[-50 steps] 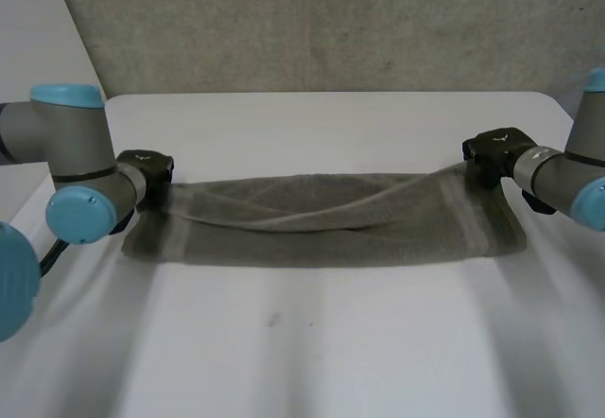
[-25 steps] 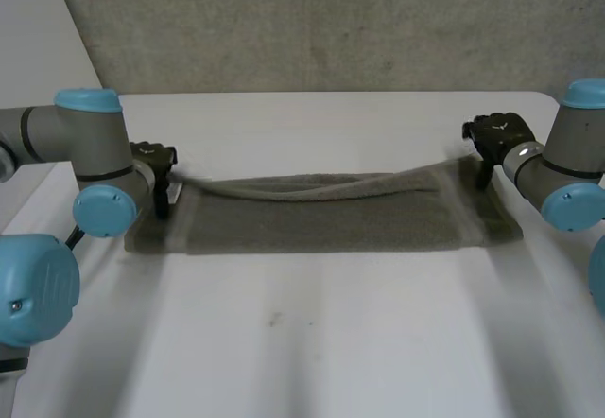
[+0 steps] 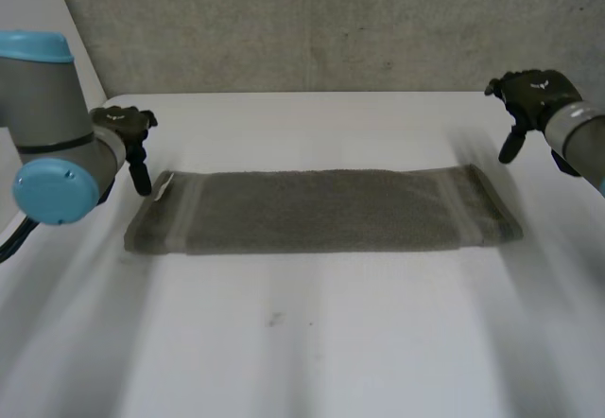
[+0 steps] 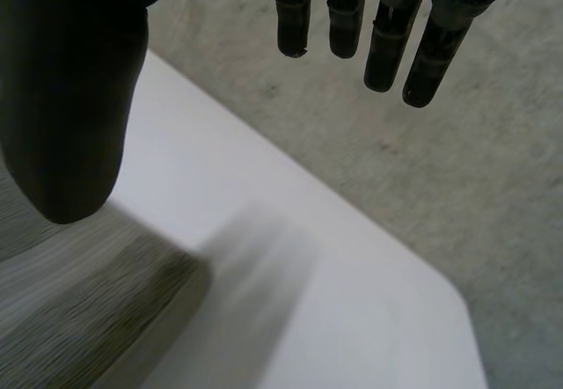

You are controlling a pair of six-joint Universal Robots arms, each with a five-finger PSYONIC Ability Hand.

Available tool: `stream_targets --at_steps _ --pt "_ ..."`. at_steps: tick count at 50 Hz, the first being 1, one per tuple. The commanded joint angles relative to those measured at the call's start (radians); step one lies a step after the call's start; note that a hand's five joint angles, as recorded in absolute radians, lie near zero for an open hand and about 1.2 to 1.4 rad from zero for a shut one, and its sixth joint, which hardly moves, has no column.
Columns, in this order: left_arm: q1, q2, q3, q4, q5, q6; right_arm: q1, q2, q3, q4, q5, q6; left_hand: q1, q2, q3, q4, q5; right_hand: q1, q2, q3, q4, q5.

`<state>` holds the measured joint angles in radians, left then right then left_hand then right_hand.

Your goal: Fold the towel.

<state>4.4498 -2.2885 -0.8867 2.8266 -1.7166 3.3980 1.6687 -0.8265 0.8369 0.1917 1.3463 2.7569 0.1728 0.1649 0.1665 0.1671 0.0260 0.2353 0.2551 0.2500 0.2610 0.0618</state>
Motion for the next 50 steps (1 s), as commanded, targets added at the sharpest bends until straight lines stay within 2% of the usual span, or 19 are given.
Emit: stream_targets --at_steps 1,3,8,10,13,18,25,27,28,30,31,32,38,50 --pt "-0.001 0.167 -0.321 0.175 0.066 0.001 -0.058 -0.172 0.382 -0.139 -0.073 -0.011 0.002 0.010 0.008 0.007 -0.026 -0.061 -0.081 -0.075 -0.086 -0.062" --pt "-0.003 0.227 -0.446 0.275 0.098 -0.002 -0.067 -0.192 0.445 -0.178 -0.084 -0.022 0.002 0.010 0.008 0.007 -0.026 -0.061 -0.081 -0.075 -0.086 -0.062" --pt "-0.004 0.273 -0.560 0.384 0.109 -0.028 -0.081 -0.200 0.595 -0.248 -0.105 -0.083 0.002 0.010 0.008 0.007 -0.026 -0.061 -0.081 -0.075 -0.086 -0.062" --pt "-0.007 0.294 -0.653 0.497 0.111 -0.107 -0.083 -0.189 0.616 -0.262 -0.110 -0.101 0.002 0.010 0.008 0.007 -0.026 -0.061 -0.081 -0.075 -0.086 -0.062" --pt "-0.007 0.294 -0.687 0.549 0.112 -0.155 -0.086 -0.134 0.633 -0.288 -0.111 -0.160 0.002 0.010 0.008 0.007 -0.026 -0.013 -0.032 -0.027 -0.038 -0.014" --pt "-0.007 0.297 -0.709 0.567 0.109 -0.174 -0.086 -0.085 0.620 -0.295 -0.110 -0.220 0.002 0.010 0.008 0.007 -0.026 0.029 0.009 0.014 0.003 0.028" --pt "-0.007 0.297 -0.715 0.567 0.111 -0.174 -0.086 -0.063 0.616 -0.296 -0.110 -0.240 0.002 0.010 0.008 0.007 -0.026 0.243 0.223 0.228 0.217 0.242" --pt "-0.007 0.297 -0.715 0.567 0.111 -0.174 -0.086 -0.057 0.614 -0.302 -0.108 -0.240 0.002 0.010 0.008 0.007 -0.026 0.409 0.390 0.395 0.384 0.408" --pt "-0.007 0.297 -0.715 0.567 0.111 -0.174 -0.086 -0.057 0.614 -0.302 -0.108 -0.240 0.002 0.010 0.008 0.007 -0.026 0.410 0.391 0.396 0.385 0.409" --pt "-0.009 0.297 -0.716 0.567 0.109 -0.174 -0.086 -0.054 0.613 -0.317 -0.108 -0.240 0.002 0.010 0.008 0.007 -0.026 0.860 0.840 0.846 0.834 0.859" --pt "-0.009 0.297 -0.716 0.567 0.109 -0.174 -0.086 -0.054 0.613 -0.318 -0.108 -0.240 0.002 0.010 0.008 0.007 -0.026 0.863 0.843 0.848 0.837 0.861" --pt "-0.010 0.297 -0.716 0.567 0.111 -0.174 -0.087 -0.054 0.610 -0.327 -0.104 -0.240 0.002 0.010 0.008 0.007 -0.026 1.118 1.099 1.104 1.093 1.117" --pt "-0.009 0.299 -0.724 0.570 0.109 -0.174 -0.092 -0.069 0.602 -0.363 -0.073 -0.232 0.002 0.010 0.008 0.007 -0.026 1.161 1.141 1.146 1.135 1.160" --pt "-0.010 0.305 -0.724 0.570 0.106 -0.177 -0.130 -0.092 0.600 -0.357 -0.081 -0.227 0.002 0.010 0.008 0.007 -0.026 1.161 1.141 1.146 1.135 1.160"
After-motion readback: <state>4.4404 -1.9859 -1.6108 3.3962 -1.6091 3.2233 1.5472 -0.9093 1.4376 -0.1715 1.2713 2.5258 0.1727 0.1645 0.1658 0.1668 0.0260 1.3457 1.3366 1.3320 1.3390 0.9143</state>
